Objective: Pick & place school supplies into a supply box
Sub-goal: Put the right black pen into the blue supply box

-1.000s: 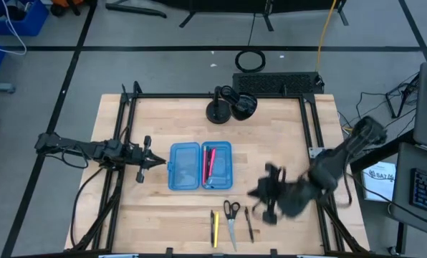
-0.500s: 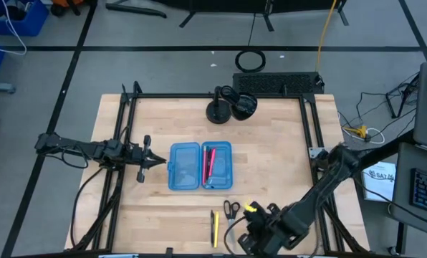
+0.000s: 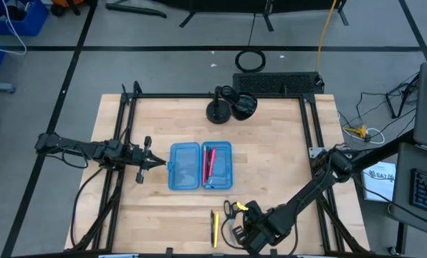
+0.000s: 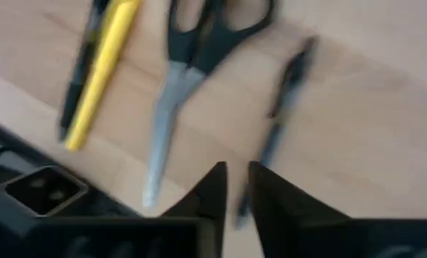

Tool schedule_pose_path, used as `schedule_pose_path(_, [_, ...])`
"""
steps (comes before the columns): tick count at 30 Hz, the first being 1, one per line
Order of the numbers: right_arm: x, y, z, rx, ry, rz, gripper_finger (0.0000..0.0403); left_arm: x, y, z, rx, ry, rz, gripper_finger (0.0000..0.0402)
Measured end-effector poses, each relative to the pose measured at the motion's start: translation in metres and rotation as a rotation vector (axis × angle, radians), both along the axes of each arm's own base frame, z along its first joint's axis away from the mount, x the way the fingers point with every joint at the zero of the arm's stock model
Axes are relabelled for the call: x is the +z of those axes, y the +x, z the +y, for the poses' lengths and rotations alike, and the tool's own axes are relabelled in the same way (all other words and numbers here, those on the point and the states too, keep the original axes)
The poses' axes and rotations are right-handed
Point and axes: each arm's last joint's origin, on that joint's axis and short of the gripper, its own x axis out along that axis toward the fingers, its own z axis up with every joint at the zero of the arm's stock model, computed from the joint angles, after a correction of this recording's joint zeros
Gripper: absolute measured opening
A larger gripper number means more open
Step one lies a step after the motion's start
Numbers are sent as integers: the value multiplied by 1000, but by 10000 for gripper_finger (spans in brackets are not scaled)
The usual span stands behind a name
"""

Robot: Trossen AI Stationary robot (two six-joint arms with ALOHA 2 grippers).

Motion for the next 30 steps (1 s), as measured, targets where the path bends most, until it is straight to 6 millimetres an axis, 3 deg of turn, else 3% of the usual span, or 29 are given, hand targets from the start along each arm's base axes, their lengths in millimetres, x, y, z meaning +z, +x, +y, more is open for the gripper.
schedule_pose_path(7, [-22, 1, -6, -73, 80, 22, 177, 0, 0, 0, 0, -3, 2, 24])
schedule_pose_path(11, [-33, -5, -11, -75, 67, 65, 210, 0, 0, 0, 1, -4, 2, 24])
schedule_pose_path(20, [-55, -6, -11, -72, 125, 35, 207, 0, 0, 0, 3, -17, 5, 24])
schedule_pose_path(30, [-100, -18, -12, 78, 110, 383, 165, 0, 0, 0, 3, -17, 5, 24])
